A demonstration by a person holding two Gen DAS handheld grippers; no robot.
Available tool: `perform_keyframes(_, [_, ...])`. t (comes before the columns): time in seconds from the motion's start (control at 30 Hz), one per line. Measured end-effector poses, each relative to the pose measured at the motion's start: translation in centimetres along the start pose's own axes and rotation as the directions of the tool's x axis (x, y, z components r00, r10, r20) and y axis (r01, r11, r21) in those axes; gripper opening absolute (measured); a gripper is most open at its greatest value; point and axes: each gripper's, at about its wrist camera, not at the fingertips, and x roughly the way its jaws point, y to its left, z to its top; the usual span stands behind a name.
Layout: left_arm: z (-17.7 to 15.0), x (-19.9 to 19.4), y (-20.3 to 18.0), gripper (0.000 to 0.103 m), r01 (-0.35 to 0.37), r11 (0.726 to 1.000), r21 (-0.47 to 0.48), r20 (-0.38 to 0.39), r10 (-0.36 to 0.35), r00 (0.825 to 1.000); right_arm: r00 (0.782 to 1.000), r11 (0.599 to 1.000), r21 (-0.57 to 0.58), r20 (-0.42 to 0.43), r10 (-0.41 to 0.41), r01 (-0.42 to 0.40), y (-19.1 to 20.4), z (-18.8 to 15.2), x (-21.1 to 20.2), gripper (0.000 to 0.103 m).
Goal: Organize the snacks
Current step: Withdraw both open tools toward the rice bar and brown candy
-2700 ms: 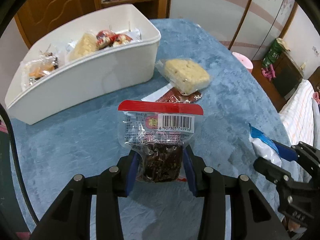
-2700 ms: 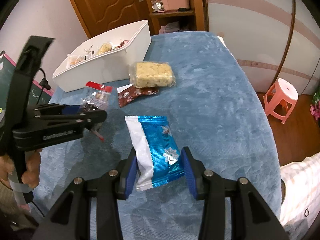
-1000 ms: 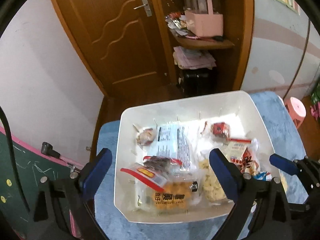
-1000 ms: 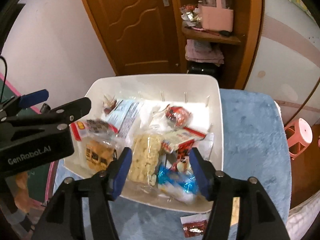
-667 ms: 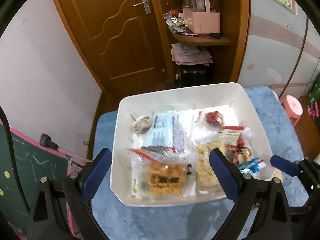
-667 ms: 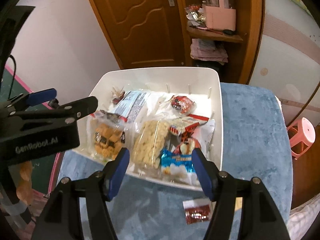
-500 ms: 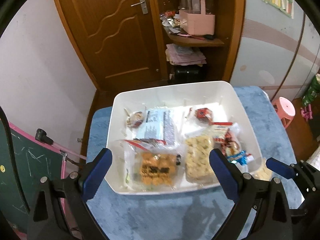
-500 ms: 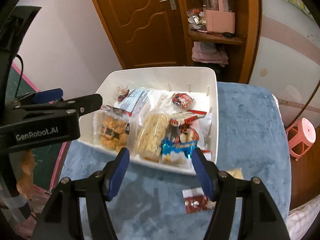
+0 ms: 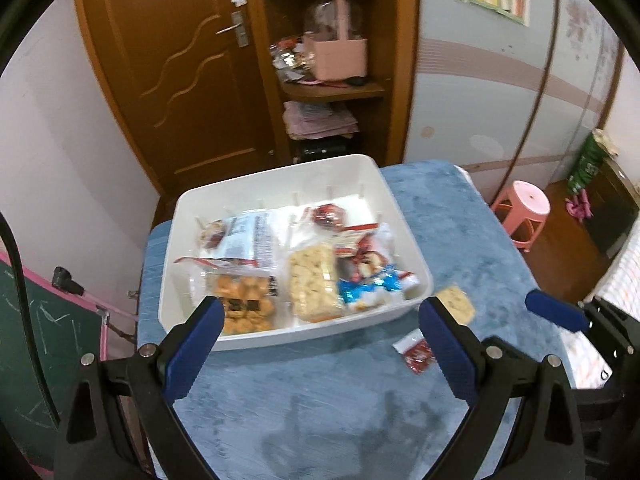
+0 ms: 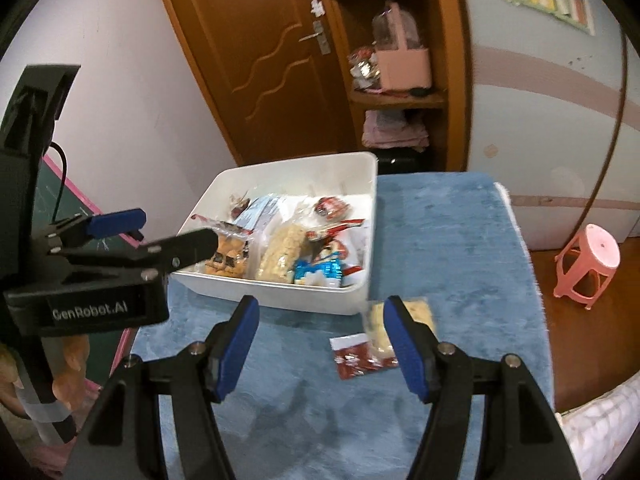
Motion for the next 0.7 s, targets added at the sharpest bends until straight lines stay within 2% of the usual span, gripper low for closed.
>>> perform_keyframes(0.3, [-1.2, -0.9, -4.5, 0.097, 0.054, 0.997, 0.060, 0.020, -0.055, 0.998, 0.998, 0.998, 0.003, 0.039, -0.059, 0.058, -2.9, -1.6, -2.2, 0.065])
perform_keyframes(0.53, [-2.2, 0.8, -6.8, 0.097, 0.100, 0.993, 0.056, -0.011, -0.100, 0.995, 0.989, 0.989, -0.027, 0.040, -0.143, 0.144, -5.0, -3.1, -2.4, 0.065])
perform_keyframes(0.7, [-3.0, 2.5, -7.8, 0.097, 0.125, 0.991, 0.042, -0.035, -0.124, 0.992, 0.986, 0.986, -0.013, 0.018, -0.164, 0.165, -7.2, -3.9, -1.7, 0.065])
